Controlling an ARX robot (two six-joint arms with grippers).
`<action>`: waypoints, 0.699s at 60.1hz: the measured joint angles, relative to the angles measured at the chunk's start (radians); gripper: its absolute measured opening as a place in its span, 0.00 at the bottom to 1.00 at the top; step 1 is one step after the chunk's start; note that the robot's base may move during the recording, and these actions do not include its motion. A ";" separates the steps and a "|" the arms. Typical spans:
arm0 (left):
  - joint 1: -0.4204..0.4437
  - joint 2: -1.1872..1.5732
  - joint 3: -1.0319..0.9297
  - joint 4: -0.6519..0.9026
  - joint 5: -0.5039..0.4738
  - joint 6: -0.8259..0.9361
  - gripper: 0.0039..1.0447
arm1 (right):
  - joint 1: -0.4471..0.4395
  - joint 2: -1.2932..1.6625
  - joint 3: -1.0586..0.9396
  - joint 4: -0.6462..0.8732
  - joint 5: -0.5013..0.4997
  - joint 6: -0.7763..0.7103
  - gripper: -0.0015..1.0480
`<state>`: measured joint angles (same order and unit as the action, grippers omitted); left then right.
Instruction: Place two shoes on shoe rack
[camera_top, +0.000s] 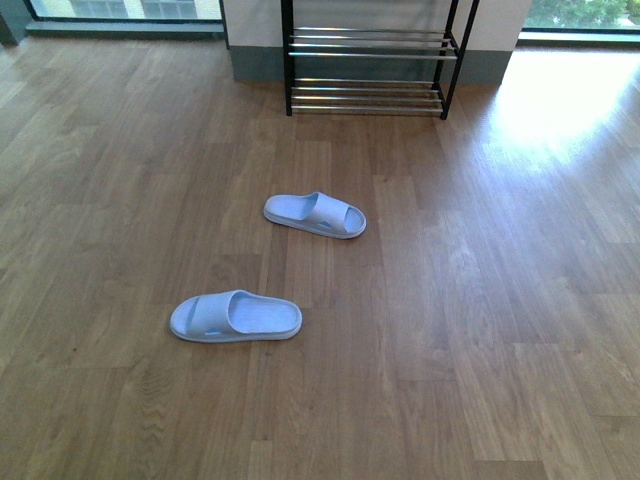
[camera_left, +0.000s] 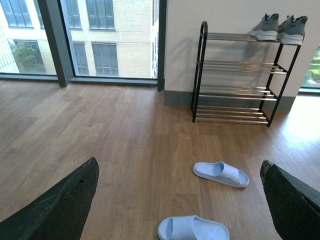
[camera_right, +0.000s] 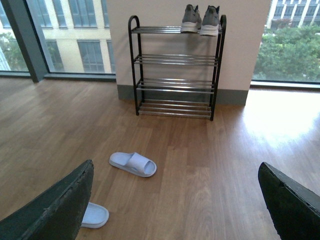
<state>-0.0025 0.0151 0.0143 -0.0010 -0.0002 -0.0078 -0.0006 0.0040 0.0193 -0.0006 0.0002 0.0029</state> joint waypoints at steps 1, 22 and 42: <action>0.000 0.000 0.000 0.000 0.000 0.000 0.91 | 0.000 0.000 0.000 0.000 0.000 0.000 0.91; 0.000 0.000 0.000 0.000 0.000 0.000 0.91 | 0.000 0.000 0.000 0.000 0.000 0.000 0.91; 0.000 0.000 0.000 0.000 0.000 0.000 0.91 | 0.000 0.000 0.000 0.000 0.000 0.000 0.91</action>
<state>-0.0025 0.0147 0.0143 -0.0010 -0.0002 -0.0078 -0.0006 0.0040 0.0193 -0.0006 0.0002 0.0032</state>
